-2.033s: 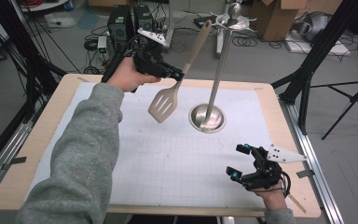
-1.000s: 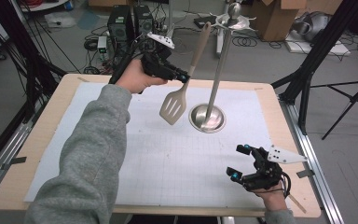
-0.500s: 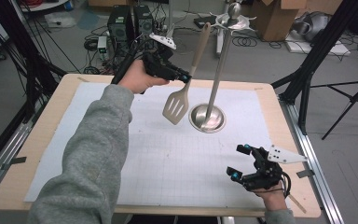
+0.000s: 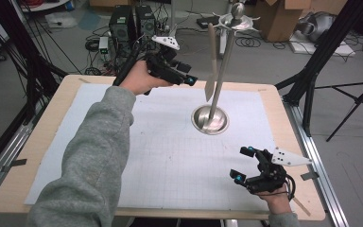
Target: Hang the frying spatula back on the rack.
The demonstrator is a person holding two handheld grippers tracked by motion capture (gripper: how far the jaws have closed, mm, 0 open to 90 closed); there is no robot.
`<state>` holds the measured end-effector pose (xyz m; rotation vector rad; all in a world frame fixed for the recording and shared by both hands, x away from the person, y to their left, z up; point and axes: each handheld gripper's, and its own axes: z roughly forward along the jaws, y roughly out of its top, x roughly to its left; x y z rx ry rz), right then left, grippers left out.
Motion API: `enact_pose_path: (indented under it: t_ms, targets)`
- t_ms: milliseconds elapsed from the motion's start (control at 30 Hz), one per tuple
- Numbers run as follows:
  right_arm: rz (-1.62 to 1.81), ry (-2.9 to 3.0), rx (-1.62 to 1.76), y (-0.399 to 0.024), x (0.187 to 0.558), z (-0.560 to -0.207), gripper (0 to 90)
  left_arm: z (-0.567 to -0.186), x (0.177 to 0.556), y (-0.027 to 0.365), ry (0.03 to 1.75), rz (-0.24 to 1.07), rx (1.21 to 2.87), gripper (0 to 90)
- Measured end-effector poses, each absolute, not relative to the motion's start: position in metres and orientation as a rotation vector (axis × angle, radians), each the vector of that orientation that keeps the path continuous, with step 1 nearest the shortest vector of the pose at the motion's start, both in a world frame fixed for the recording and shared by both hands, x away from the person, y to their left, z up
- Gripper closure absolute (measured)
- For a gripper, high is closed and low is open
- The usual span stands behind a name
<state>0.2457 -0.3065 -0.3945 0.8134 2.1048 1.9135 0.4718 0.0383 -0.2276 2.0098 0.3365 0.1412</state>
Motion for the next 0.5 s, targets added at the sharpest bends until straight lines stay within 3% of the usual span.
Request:
enact_pose_path:
  t_ms: [267,500]
  targets:
    - [1.91,2.108,0.807,-0.306,0.245,-0.394,2.3,-0.224,0.466,0.045,0.345,0.201,1.969,15.0]
    - [1.902,2.12,0.81,-0.305,0.245,-0.395,2.3,-0.224,0.456,0.056,0.335,0.202,1.939,15.1]
